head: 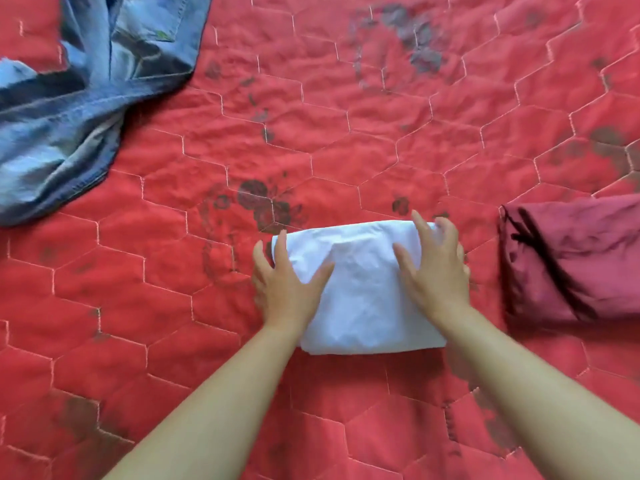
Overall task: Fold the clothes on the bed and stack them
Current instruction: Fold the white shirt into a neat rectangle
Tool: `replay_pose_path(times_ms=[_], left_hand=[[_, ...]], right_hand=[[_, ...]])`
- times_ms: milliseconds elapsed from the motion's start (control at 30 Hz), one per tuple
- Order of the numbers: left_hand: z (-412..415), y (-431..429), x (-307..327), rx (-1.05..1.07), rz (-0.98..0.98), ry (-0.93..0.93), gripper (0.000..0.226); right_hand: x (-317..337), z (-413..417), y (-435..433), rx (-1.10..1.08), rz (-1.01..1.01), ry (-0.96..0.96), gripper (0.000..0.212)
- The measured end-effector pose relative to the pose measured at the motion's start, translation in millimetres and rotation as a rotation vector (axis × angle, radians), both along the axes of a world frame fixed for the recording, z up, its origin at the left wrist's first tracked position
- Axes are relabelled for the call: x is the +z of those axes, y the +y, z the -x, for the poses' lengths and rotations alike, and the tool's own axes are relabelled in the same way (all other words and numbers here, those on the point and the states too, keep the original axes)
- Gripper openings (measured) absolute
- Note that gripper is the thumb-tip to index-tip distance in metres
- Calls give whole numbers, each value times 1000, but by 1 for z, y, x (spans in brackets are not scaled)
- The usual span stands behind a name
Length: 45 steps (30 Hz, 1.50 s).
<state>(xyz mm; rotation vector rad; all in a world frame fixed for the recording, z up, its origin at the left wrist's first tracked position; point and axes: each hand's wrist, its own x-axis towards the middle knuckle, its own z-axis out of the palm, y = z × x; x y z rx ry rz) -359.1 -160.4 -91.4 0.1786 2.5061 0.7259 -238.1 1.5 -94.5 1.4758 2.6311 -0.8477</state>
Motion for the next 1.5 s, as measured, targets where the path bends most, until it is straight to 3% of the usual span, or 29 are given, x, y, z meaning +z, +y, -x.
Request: replay_pose_path(times_ms=[133, 300, 533, 700, 967, 1200, 1500], left_hand=[[-19, 4, -19, 114, 101, 54, 89], [-40, 12, -19, 44, 46, 47, 81], [-62, 4, -23, 54, -79, -181, 60], [-72, 15, -13, 62, -205, -158, 53], [-134, 132, 35, 123, -415, -69, 48], [-224, 262, 53, 117, -546, 0, 50], [-253, 297, 19, 14, -280, -12, 48]], right_hand=[[-20, -13, -23, -181, 104, -24, 65], [-24, -22, -38, -342, 111, -13, 64], [-27, -40, -37, -318, 284, 15, 55], [-19, -62, -24, -300, 287, 207, 49], [42, -116, 96, -220, 108, 356, 46], [79, -207, 232, -203, -39, 276, 51], [25, -242, 277, -179, 83, 118, 47]])
